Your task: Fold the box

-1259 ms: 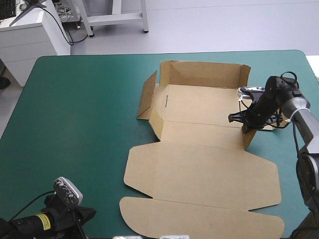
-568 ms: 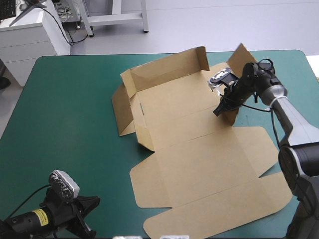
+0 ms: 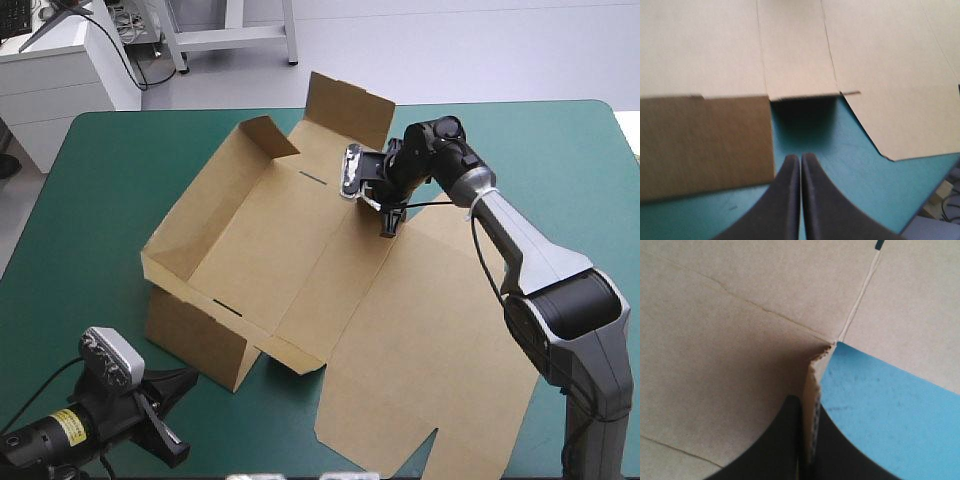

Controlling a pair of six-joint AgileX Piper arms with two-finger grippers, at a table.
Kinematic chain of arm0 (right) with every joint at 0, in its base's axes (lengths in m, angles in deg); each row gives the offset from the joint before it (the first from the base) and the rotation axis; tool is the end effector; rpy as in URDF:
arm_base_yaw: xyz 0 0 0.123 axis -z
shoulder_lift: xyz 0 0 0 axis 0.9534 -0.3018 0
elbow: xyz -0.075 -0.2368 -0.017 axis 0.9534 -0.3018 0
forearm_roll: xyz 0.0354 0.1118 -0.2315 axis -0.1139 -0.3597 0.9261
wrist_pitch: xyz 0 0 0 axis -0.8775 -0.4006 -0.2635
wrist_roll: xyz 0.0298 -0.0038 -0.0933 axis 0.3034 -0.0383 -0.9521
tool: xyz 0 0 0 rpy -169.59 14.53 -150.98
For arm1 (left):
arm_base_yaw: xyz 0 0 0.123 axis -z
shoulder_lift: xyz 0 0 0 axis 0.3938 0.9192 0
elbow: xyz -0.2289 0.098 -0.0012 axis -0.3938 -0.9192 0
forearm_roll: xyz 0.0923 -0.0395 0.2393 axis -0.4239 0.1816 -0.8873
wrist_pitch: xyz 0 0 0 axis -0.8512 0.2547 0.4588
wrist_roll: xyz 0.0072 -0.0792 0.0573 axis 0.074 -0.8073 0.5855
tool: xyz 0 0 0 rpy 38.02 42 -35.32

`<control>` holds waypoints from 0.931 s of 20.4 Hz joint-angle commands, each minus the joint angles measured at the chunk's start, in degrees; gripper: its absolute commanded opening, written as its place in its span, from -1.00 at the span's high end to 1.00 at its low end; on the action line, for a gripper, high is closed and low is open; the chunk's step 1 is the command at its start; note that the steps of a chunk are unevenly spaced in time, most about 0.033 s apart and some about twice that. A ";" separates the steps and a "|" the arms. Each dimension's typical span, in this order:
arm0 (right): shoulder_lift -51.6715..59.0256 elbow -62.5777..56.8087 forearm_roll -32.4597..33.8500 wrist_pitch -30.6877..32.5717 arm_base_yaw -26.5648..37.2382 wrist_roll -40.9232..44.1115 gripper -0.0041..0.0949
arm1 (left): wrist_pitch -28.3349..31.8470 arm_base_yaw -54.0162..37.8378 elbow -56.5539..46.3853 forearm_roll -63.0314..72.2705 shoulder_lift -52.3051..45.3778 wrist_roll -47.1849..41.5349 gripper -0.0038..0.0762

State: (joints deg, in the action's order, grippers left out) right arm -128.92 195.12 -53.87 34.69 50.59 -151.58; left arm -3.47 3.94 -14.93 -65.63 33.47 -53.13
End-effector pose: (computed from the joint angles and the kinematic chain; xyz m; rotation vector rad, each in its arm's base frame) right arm 0.4108 0.1799 0.2555 -1.7763 1.9337 -0.0453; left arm 0.0928 -0.0742 0.2904 0.7096 2.0615 -0.5011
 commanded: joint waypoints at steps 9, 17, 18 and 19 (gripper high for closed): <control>3.16 1.93 -9.20 -7.15 -4.18 -24.81 0.96 | 10.64 0.30 6.36 -2.90 0.48 -0.55 0.92; 0.46 1.26 -11.79 -5.42 -4.51 -25.79 0.93 | 11.41 0.30 6.59 -5.29 0.48 -0.55 0.92; 0.16 1.26 -11.79 -5.42 -4.51 -24.80 0.92 | 11.41 0.30 6.59 -5.29 0.48 -0.55 0.92; 0.02 1.26 -11.65 -5.54 -4.51 -23.13 0.79 | 11.41 0.30 6.59 -5.55 0.48 -0.55 0.92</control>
State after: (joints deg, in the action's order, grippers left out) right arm -132.28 194.82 -63.48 30.43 46.21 -176.22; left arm 3.74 3.94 -10.31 -71.72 33.47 -53.29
